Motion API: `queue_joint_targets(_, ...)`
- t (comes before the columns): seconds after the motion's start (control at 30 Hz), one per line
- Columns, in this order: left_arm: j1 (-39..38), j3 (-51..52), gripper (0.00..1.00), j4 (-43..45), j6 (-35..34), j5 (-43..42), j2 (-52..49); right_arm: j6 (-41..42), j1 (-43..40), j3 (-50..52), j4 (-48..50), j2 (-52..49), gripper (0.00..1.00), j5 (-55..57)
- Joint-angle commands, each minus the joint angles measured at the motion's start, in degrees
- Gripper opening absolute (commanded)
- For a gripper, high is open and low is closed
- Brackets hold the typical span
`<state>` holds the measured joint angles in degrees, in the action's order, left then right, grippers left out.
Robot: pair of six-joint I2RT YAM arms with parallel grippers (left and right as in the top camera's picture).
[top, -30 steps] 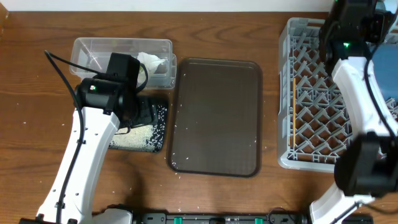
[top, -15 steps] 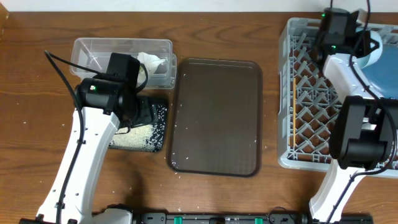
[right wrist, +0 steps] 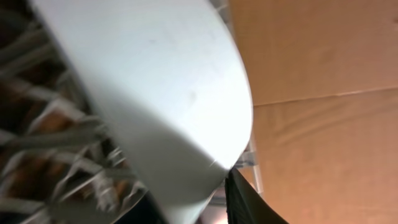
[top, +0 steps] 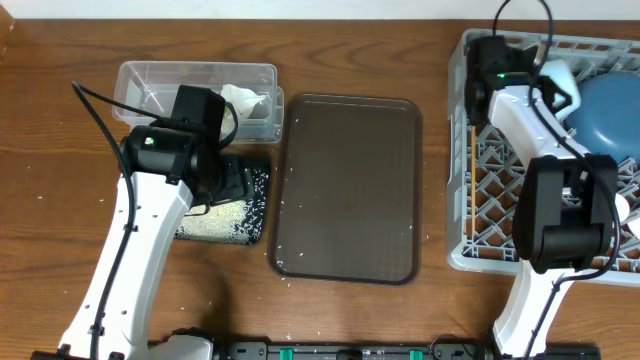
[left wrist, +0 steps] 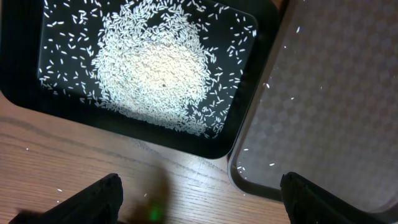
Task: Sort waste into correct bins and load items into the dishwasher rack
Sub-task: 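Carry the bowl into the dish rack and release it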
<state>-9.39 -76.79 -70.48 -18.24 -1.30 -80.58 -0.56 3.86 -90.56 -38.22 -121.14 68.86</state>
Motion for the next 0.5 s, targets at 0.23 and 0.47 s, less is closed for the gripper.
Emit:
queue_joint_targets(0.23,0.2,0.1,0.84,-0.2,-0.9,0.3,-0.3,15.3,1.3,0.3,-9.0,6.2,0.43,-19.0)
queue_joint_targets(0.47,0.2,0.1,0.84,-0.2,-0.9,0.3,-0.3,14.8,0.5,0.3,-9.8,19.8,0.81,-29.6)
